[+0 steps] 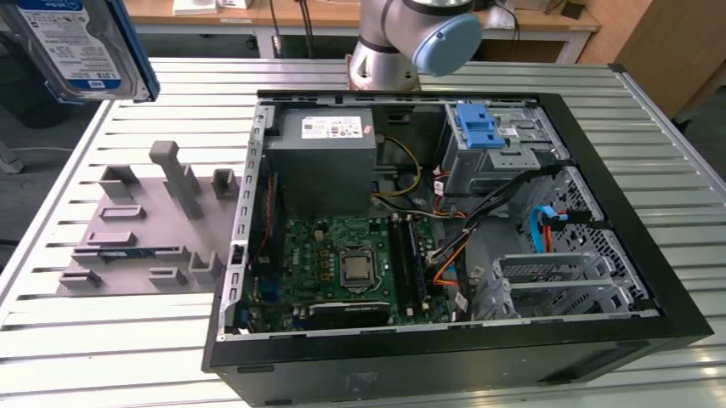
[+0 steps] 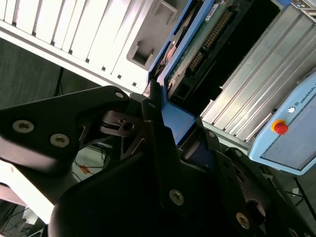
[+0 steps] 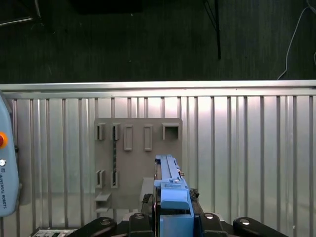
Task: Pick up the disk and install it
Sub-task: 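Pick up the disk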
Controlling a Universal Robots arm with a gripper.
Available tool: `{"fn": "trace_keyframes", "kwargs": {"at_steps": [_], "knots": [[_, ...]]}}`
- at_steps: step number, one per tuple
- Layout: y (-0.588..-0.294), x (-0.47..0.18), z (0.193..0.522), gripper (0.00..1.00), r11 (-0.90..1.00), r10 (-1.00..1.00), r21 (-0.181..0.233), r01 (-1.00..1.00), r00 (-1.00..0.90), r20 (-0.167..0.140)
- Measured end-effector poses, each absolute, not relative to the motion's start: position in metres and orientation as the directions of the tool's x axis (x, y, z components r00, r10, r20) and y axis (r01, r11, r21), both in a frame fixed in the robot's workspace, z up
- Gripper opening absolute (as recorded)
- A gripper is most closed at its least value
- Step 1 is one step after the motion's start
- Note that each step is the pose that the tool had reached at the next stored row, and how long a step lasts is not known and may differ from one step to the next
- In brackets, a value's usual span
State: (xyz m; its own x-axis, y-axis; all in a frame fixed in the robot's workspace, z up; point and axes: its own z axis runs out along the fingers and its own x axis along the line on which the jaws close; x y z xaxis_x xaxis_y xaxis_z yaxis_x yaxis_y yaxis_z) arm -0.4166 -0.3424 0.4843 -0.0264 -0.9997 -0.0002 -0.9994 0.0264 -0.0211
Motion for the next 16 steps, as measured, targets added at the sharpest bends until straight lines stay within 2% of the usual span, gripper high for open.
{"fn": "trace_keyframes", "kwargs": {"at_steps": [9,16], "knots": [[-0.369,-0.417,0.484,0.36,0.026,-1.000,-0.021,-0.999,-0.026,0.000],[-0.374,-0.411,0.484,0.36,0.026,-1.000,-0.021,-0.999,-0.026,0.000]]}}
